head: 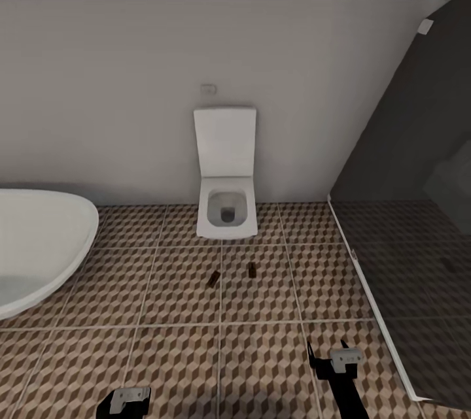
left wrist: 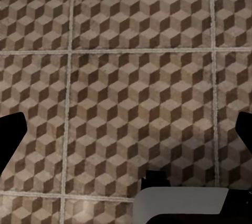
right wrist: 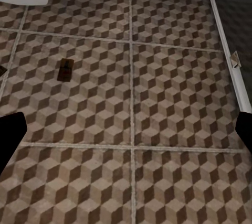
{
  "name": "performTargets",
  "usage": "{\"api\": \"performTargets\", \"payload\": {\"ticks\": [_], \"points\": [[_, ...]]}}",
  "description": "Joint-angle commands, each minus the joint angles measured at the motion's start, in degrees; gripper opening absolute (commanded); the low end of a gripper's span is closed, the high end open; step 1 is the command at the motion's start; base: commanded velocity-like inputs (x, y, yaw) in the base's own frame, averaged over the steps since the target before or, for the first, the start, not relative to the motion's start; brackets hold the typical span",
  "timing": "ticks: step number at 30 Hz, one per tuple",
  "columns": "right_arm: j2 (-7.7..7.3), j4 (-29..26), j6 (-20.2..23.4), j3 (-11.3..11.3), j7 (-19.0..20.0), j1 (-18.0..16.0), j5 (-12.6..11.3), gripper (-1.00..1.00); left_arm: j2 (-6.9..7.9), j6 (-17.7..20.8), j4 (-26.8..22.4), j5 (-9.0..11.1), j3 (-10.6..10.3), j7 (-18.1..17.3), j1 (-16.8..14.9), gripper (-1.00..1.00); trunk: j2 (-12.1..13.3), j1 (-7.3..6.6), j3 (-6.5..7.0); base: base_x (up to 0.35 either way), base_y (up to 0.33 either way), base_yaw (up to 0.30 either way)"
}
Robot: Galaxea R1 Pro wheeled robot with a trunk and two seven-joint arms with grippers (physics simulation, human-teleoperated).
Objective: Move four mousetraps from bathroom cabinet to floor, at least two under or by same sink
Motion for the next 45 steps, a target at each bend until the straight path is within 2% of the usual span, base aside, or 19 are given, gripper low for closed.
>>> {"api": "performTargets", "payload": {"ticks": [1, 27, 45], "points": [[0.0, 0.0, -0.11, 0.51, -0.2, -0.02, -0.35, 1.0, 0.02, -0.14, -0.01, 0.11, -0.5, 0.43, -0.02, 1.0, -0.08, 0.03, 0.02, 0.0, 0.0, 0.0], [-0.06, -0.01, -0.11, 0.51, -0.13, -0.02, -0.35, 1.0, 0.21, -0.13, -0.01, 0.12, -0.41, 0.46, -0.02, 1.0, -0.08, 0.03, 2.41, 0.0, 0.0, 0.0], [-0.13, 0.0, -0.11, 0.51, -0.12, -0.02, -0.35, 1.0, 0.22, -0.13, -0.01, 0.12, -0.41, 0.48, -0.02, 1.0, -0.08, 0.03, 3.32, 0.0, 0.0, -0.068]]}}
